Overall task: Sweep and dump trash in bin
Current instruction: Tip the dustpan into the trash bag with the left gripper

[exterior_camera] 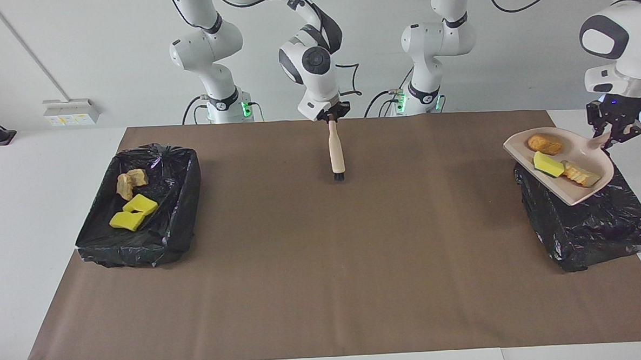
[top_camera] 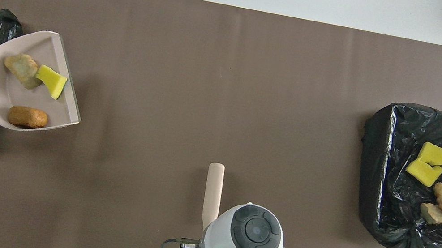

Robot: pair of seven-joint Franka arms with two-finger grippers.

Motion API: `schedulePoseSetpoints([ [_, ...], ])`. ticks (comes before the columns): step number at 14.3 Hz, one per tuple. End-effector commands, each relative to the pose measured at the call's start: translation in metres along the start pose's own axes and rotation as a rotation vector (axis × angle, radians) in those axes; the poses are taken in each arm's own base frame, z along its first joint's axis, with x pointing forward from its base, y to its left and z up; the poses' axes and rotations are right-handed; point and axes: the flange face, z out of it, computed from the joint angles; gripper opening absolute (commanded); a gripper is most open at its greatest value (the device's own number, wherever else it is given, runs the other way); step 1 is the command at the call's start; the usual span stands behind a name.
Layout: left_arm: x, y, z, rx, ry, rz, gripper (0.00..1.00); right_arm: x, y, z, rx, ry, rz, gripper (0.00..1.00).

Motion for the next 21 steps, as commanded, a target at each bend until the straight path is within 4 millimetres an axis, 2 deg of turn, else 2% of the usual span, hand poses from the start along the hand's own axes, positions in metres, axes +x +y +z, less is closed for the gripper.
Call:
schedulePoseSetpoints([
  [1, -0.035, -0.042, 0.011, 0.034, -0.097, 0.07, 0.0, 0.014, -0.003, 0.0, 0.028, 0.024, 0.027, 0.0],
  [3, -0.031, -0.054, 0.02, 0.055, -0.219, 0.152, 0.0, 0.02, -0.005, 0.011, 0.033, 0.029, 0.04, 0.0],
  [4, -0.028, -0.058, 0.025, 0.054, -0.287, 0.183, 0.0, 0.021, -0.005, 0.011, 0.037, 0.033, 0.057, 0.0],
  [6, -0.015, -0.067, 0.044, 0.048, -0.41, 0.244, 0.0, 0.021, -0.004, 0.012, 0.026, 0.036, 0.051, 0.0],
  [8, 0.0, -0.072, 0.047, 0.046, -0.488, 0.284, 0.0, 0.022, -0.003, 0.012, 0.027, 0.036, 0.053, 0.0],
  [9, 0.002, -0.073, 0.046, 0.041, -0.532, 0.316, 0.0, 0.023, -0.003, 0.012, 0.027, 0.036, 0.055, 0.11],
  [10, 0.006, -0.074, 0.041, 0.041, -0.585, 0.354, 0.0, 0.024, -0.003, 0.012, 0.027, 0.037, 0.052, 0.75],
  [11, 0.004, -0.073, 0.042, 0.034, -0.617, 0.331, 0.0, 0.025, -0.003, 0.01, 0.028, 0.04, 0.045, 1.0],
  [14, 0.003, -0.071, 0.041, 0.024, -0.717, 0.337, 0.0, 0.045, -0.007, 0.0, 0.006, 0.072, 0.021, 1.0],
  [16, 0.002, -0.07, 0.043, 0.042, -0.738, 0.289, 0.0, 0.061, 0.003, -0.018, 0.011, 0.108, 0.038, 1.0],
  [19, -0.004, -0.071, 0.035, 0.025, -0.835, 0.329, 0.0, 0.087, 0.024, -0.069, 0.011, 0.192, 0.048, 1.0],
  [21, -0.009, -0.075, 0.019, 0.047, -0.835, 0.304, 0.0, 0.106, 0.037, -0.107, 0.015, 0.247, 0.068, 1.0],
])
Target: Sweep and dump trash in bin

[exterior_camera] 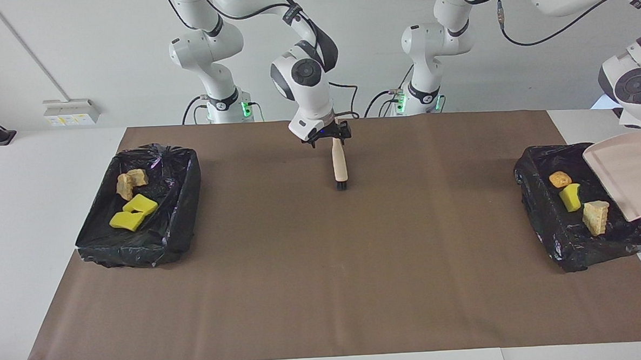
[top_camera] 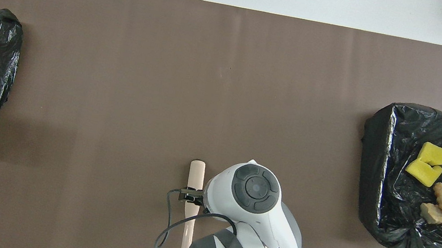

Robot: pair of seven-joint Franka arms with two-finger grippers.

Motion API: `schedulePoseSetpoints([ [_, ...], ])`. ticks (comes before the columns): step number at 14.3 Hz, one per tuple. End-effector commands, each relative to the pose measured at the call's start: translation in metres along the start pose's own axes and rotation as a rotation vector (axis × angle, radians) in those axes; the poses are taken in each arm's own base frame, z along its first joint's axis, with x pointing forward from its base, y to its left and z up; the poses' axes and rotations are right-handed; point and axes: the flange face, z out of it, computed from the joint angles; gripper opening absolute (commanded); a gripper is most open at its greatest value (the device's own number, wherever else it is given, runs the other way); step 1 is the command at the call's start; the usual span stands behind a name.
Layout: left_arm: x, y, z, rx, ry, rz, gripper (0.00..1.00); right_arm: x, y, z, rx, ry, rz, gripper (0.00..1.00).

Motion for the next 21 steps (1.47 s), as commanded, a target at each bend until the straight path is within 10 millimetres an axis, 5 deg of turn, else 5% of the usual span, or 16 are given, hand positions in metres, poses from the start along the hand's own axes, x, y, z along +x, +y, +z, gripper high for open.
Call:
schedulePoseSetpoints([
  [1, -0.029, 0.001, -0.015, -0.013, -0.037, -0.05, 0.0, 0.032, 0.012, -0.046, -0.001, 0.064, 0.031, 1.0],
  [5, -0.033, -0.01, -0.063, -0.083, 0.07, -0.145, 0.0, 0.062, 0.037, -0.08, -0.033, 0.157, 0.047, 1.0],
  [9, 0.005, -0.021, -0.12, -0.148, 0.124, -0.176, 0.0, 0.086, 0.068, -0.112, -0.108, 0.232, 0.057, 1.0],
  [14, 0.083, -0.012, -0.196, -0.31, 0.307, -0.369, 0.0, 0.113, 0.167, -0.215, -0.149, 0.249, -0.019, 1.0],
  [19, 0.187, 0.01, -0.279, -0.419, 0.397, -0.567, 0.0, 0.087, 0.258, -0.282, -0.162, 0.235, 0.023, 1.0],
  [21, 0.232, 0.008, -0.311, -0.473, 0.422, -0.681, 0.0, 0.069, 0.274, -0.316, -0.17, 0.215, -0.006, 1.0],
])
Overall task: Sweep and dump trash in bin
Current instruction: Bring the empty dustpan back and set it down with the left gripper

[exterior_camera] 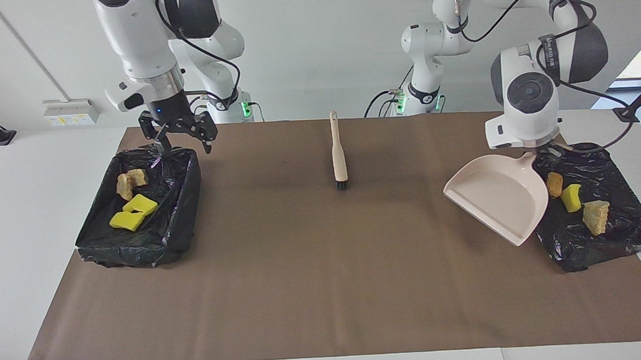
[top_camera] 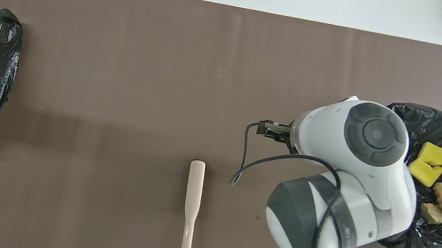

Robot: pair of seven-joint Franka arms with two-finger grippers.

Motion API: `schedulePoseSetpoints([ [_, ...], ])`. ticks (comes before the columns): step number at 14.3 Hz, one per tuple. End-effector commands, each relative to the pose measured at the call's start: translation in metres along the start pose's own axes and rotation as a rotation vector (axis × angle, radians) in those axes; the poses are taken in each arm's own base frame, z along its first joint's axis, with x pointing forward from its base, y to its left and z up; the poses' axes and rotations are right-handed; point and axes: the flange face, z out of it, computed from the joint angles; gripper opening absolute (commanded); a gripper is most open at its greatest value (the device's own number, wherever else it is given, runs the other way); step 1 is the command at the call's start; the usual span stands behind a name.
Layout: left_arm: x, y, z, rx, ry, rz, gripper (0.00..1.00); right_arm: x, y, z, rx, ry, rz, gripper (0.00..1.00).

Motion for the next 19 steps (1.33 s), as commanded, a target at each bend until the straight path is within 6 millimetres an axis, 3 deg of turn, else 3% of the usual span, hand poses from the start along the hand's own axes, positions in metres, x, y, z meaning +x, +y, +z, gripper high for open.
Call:
schedulePoseSetpoints([
  [1, 0.045, 0.048, -0.008, -0.053, 0.043, -0.154, 0.0, -0.011, 0.036, -0.046, -0.01, -0.024, -0.042, 1.0],
  [2, 0.066, 0.062, -0.012, -0.072, 0.069, -0.201, 0.0, -0.01, 0.05, -0.063, -0.016, -0.015, -0.048, 1.0],
  [5, 0.113, 0.106, -0.034, -0.133, 0.116, -0.304, 0.0, -0.01, 0.076, -0.059, -0.008, -0.038, -0.035, 1.0],
  [6, 0.124, 0.109, -0.04, -0.165, 0.131, -0.352, 0.0, -0.013, 0.077, -0.047, 0.002, -0.064, -0.025, 1.0],
  [10, 0.2, 0.147, -0.096, -0.249, 0.224, -0.463, 0.0, -0.015, 0.078, -0.045, 0.003, -0.068, -0.001, 1.0],
  [13, 0.247, 0.166, -0.111, -0.285, 0.249, -0.566, 0.0, -0.014, 0.077, -0.043, -0.001, -0.063, -0.003, 1.0],
  [15, 0.279, 0.169, -0.107, -0.31, 0.254, -0.624, 0.0, -0.014, 0.075, -0.043, 0.0, -0.065, 0.0, 1.0],
  [19, 0.29, 0.172, -0.109, -0.343, 0.272, -0.718, 0.0, -0.014, 0.078, -0.042, 0.001, -0.066, 0.01, 1.0],
])
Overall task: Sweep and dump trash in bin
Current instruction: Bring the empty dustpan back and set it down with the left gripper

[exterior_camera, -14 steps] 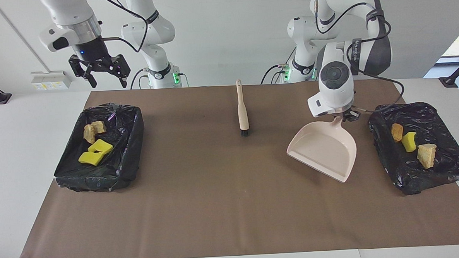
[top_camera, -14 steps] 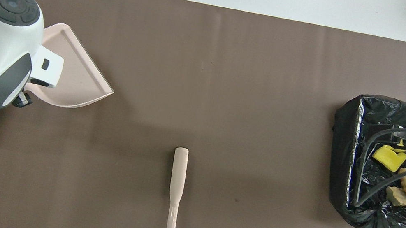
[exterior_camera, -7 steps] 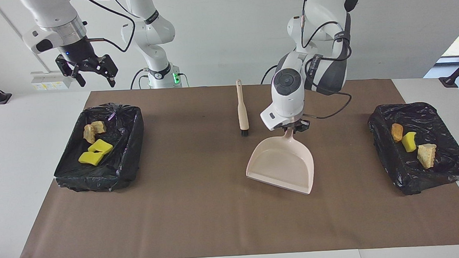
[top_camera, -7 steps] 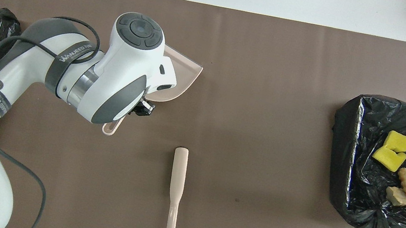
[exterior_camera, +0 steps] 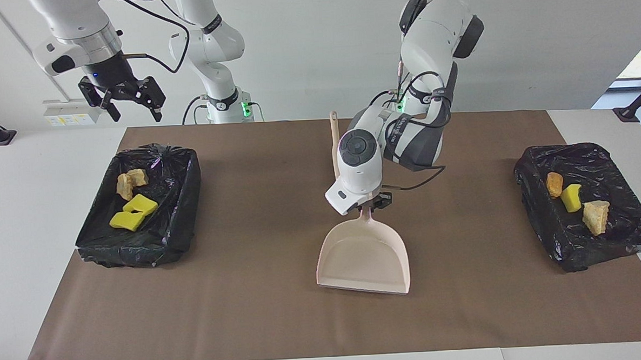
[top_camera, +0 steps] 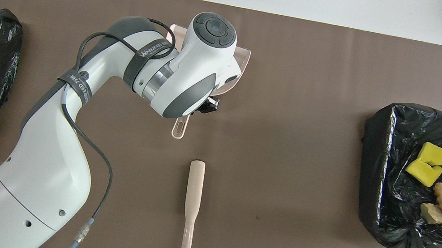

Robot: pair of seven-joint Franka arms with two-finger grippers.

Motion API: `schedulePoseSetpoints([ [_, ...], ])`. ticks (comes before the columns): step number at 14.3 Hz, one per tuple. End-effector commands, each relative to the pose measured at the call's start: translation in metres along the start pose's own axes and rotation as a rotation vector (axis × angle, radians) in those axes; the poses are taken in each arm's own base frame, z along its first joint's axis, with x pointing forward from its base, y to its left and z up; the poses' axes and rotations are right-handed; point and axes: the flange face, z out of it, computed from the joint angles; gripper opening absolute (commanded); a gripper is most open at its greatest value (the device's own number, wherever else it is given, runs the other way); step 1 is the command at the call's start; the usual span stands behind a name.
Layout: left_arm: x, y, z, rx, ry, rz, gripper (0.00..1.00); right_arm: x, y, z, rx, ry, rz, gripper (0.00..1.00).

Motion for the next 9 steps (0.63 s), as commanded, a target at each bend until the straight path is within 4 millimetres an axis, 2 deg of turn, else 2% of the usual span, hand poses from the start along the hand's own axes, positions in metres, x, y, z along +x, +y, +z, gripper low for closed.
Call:
schedulePoseSetpoints([
  [1, 0.006, 0.007, -0.014, -0.042, 0.029, -0.07, 0.0, -0.002, 0.004, 0.002, 0.005, -0.002, 0.021, 1.0],
  [7, 0.009, 0.017, 0.008, -0.117, 0.046, -0.07, 0.0, -0.002, 0.003, 0.001, 0.003, -0.004, 0.009, 1.0],
  [9, -0.002, 0.02, 0.024, -0.102, 0.056, -0.048, 0.0, -0.002, 0.003, 0.001, 0.003, -0.002, 0.01, 1.0],
])
